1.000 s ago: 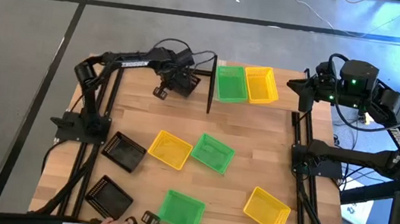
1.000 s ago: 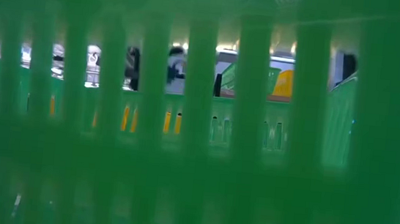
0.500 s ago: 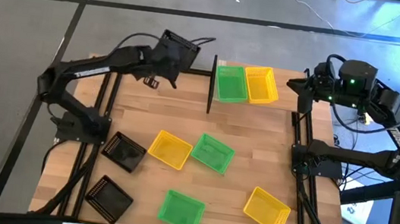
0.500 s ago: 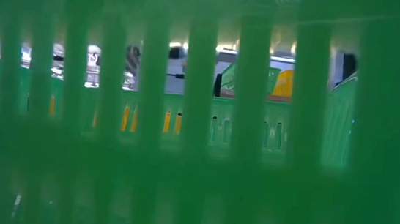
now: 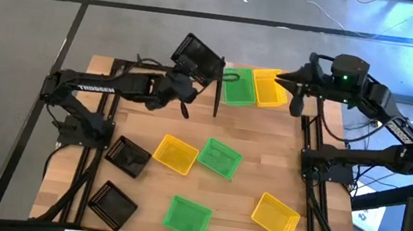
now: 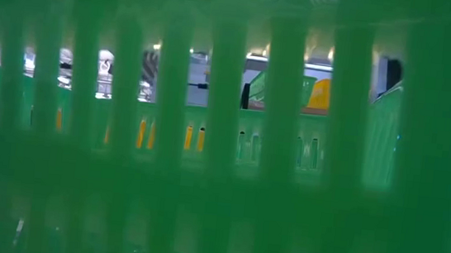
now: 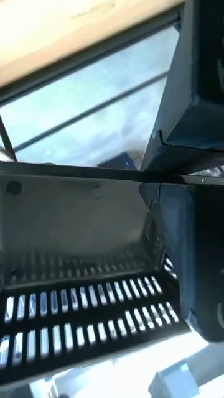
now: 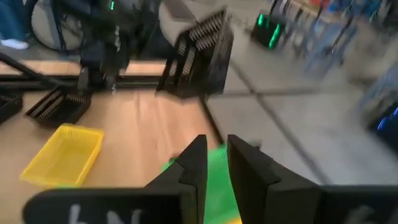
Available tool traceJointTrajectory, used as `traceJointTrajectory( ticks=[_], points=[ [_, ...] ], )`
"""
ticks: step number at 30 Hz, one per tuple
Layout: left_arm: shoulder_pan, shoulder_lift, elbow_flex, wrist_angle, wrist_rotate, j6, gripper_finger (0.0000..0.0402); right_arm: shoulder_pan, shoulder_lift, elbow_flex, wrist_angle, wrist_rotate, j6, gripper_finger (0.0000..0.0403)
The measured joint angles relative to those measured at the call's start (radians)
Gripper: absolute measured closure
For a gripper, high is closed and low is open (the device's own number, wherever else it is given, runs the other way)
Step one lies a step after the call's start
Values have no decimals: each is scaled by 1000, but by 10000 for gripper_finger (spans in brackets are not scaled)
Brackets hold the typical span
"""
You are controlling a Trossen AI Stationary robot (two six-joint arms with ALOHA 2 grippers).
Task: Stack baskets on shelf by color
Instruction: Put the top black bin on the shelf
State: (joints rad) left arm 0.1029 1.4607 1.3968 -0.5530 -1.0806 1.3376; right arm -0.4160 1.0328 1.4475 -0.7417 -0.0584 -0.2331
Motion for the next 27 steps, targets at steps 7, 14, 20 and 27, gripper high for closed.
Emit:
traceJointTrajectory(
  ticks=[7,14,20,27],
  points=[
    [-80,21,0,22,-69,31,401,44,63,0,173,23,-183,340],
    [-131,36,0,87,-116,137,401,71,139,0,239,23,-224,340],
    [-132,40,0,100,-122,140,401,117,213,0,286,30,-218,340],
    [-132,40,0,99,-122,140,401,162,274,0,305,96,-192,340]
  ],
)
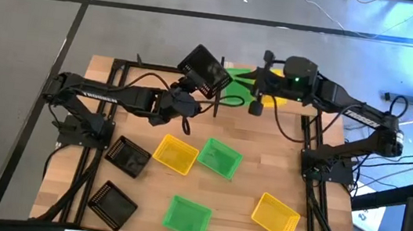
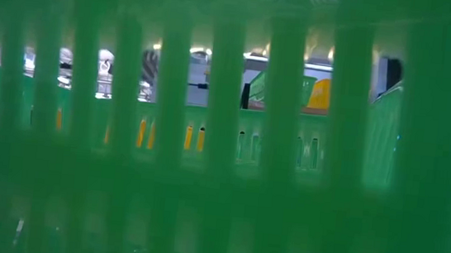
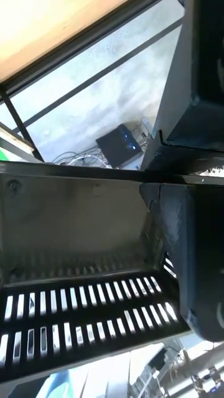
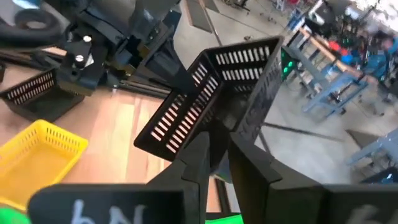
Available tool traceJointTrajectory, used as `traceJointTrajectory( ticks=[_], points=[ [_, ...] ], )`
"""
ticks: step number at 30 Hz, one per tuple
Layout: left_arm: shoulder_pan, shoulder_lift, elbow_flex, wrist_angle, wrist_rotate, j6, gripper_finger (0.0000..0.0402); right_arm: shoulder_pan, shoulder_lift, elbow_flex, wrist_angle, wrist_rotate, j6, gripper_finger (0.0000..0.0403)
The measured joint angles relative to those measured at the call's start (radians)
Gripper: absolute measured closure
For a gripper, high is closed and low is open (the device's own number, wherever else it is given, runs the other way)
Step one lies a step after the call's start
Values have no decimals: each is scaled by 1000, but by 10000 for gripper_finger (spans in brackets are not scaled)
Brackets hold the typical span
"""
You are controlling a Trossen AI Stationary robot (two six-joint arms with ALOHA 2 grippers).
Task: Stack baskets on shelf by color
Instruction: Put the top black bin on the shelf
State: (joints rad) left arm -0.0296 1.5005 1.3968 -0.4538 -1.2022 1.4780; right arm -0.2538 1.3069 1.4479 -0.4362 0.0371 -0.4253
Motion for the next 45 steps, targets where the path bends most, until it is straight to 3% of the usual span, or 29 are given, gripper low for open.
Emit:
traceJointTrajectory(
  ticks=[13,22,32,45],
  points=[
    [0,0,0,0,30,0,401,2,23,0,22,31,158,340],
    [1,0,0,-1,39,0,401,24,51,0,35,11,158,341],
    [1,0,0,-1,40,-2,402,24,40,2,71,46,211,391],
    [1,-1,0,-1,40,-1,402,24,45,2,60,80,273,262]
  ],
)
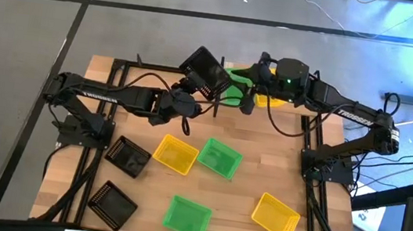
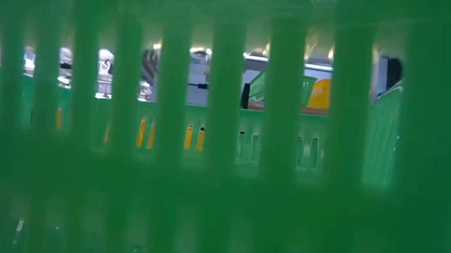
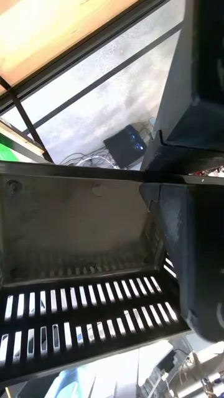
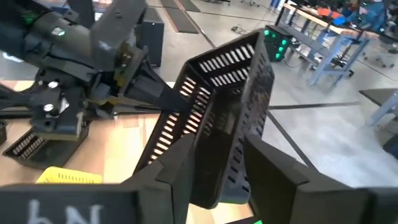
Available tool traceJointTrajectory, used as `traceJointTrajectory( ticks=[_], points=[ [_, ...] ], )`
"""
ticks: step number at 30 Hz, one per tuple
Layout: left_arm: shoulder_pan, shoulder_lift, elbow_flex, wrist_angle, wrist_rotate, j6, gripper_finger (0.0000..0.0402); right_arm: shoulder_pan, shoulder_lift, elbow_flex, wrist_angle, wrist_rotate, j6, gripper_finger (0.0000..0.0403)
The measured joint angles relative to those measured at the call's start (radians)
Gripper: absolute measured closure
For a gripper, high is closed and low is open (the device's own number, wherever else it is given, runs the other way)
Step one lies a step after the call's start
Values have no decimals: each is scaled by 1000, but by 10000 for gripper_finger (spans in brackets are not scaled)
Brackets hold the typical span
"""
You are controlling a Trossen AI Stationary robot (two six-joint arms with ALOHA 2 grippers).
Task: Stack baskets on shelf by color
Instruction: Put the top black bin on the shelf
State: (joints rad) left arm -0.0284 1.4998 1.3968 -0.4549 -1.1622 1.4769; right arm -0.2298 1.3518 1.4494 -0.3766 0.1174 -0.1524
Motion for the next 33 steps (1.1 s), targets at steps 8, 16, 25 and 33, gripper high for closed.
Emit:
traceJointTrajectory(
  ticks=[8,16,25,33],
  points=[
    [0,0,0,-3,0,1,402,0,59,0,0,37,16,254],
    [0,-1,0,2,-1,1,402,0,79,0,2,159,14,254],
    [0,-1,0,1,0,0,402,0,81,0,15,144,39,334],
    [0,-1,0,1,51,-2,401,-1,81,0,14,148,43,390]
  ],
)
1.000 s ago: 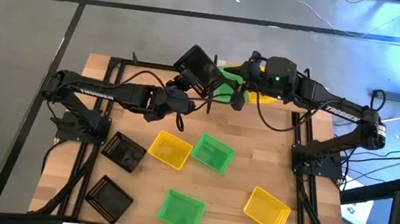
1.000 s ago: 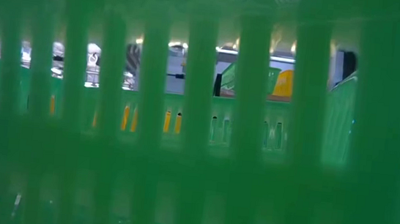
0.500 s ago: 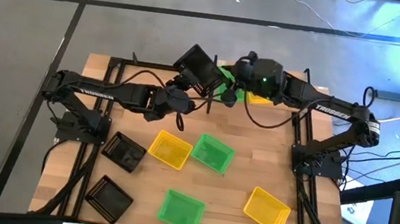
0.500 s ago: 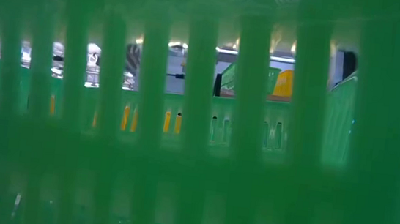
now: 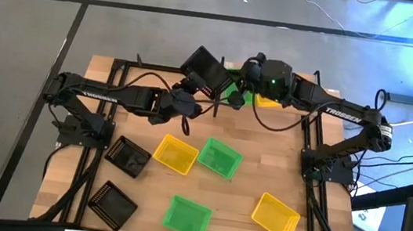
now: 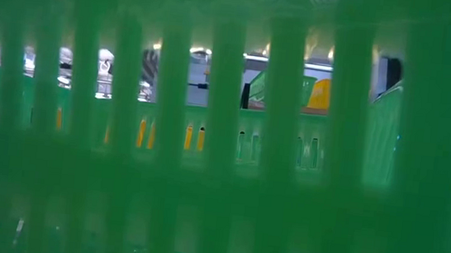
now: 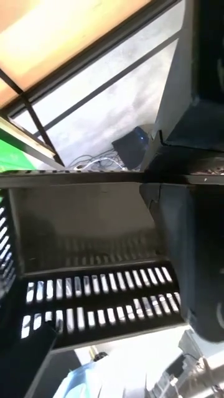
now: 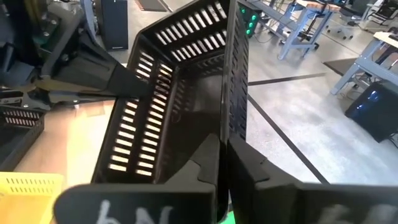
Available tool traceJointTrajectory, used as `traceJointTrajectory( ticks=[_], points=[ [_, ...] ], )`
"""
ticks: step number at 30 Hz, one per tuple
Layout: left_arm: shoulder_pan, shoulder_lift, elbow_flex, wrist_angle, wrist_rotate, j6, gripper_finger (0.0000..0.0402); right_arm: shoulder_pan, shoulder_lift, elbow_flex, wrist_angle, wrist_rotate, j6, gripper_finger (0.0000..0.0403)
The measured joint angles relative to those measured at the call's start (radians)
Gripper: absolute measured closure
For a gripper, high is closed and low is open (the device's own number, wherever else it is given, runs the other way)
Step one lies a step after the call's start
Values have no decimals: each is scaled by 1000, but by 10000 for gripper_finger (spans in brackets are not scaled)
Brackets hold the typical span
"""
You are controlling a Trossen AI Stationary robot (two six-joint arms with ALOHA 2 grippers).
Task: Stack baskets on shelf by color
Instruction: Put the top black bin on the shelf
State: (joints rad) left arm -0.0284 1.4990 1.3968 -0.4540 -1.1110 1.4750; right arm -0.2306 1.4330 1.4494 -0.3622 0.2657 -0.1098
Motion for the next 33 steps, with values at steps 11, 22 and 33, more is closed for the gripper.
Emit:
traceJointTrajectory(
  ticks=[11,22,33],
  points=[
    [13,0,0,64,85,1,367,-1,-1,0,0,-1,-3,399],
    [13,0,-1,123,83,-30,348,-1,-2,0,1,2,-3,398],
    [-43,-7,0,130,164,-86,347,1,-1,0,-14,48,-32,398]
  ],
)
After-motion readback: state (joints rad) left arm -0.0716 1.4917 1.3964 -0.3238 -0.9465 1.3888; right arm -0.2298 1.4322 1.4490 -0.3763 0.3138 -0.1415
